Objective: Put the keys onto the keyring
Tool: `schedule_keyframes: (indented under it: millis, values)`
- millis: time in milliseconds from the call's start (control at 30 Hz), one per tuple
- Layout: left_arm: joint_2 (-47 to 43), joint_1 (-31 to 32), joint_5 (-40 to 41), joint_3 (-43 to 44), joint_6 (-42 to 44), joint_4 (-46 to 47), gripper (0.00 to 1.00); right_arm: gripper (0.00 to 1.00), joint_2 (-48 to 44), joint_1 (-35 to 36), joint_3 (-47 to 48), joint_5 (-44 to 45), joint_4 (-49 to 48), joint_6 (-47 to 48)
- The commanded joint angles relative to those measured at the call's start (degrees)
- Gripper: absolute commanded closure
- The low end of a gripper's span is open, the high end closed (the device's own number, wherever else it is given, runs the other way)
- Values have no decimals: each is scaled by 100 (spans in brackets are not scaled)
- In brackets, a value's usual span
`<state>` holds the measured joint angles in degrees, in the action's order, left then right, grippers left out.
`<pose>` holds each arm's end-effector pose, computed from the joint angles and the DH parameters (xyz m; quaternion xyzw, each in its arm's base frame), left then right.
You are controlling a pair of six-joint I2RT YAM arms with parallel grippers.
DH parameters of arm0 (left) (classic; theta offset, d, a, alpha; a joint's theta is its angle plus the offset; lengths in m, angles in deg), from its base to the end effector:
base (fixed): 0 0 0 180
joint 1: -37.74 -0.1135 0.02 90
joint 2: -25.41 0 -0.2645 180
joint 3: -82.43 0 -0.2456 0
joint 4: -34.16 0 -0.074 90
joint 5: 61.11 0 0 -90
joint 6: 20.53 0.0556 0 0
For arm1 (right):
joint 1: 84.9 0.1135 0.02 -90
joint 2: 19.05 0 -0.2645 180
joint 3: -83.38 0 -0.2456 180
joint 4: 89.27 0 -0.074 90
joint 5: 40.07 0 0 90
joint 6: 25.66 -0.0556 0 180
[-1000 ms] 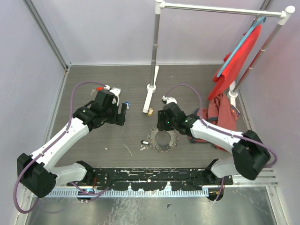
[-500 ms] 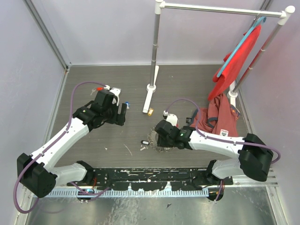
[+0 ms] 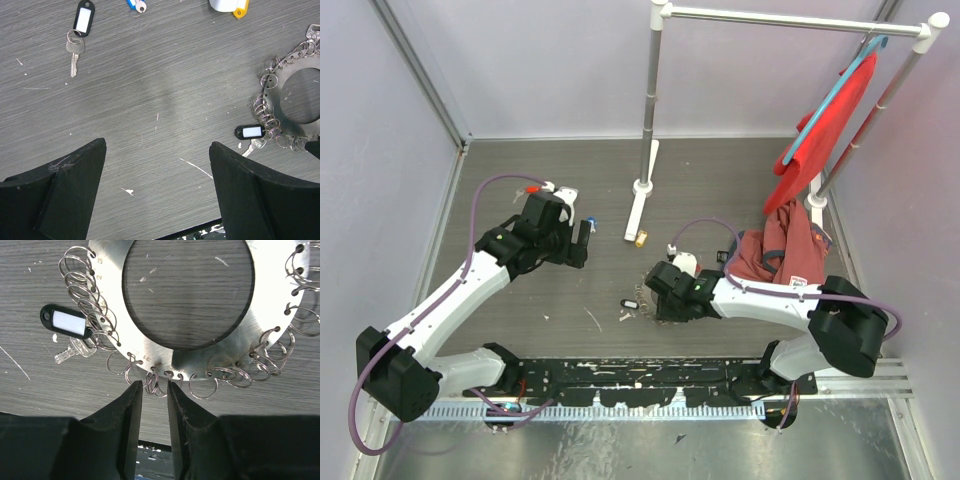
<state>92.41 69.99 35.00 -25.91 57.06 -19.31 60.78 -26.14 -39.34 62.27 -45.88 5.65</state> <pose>0.2117 -0.1266 0.2796 0.1426 0.9240 -0.0873 0.3439 0.1411 0.2097 0.1625 0.0218 0.9724 0.1225 0.1974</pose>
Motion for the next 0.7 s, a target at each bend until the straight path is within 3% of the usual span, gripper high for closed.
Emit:
schedule_keyframes:
  millis: [0,667]
  values:
    - [-91,-17,-69,146,18,64,10,68,24,32,46,-157,-196,-50]
    - [-84,-17,-94,146,16,75,10,72,255,31,78,-89,-217,-61]
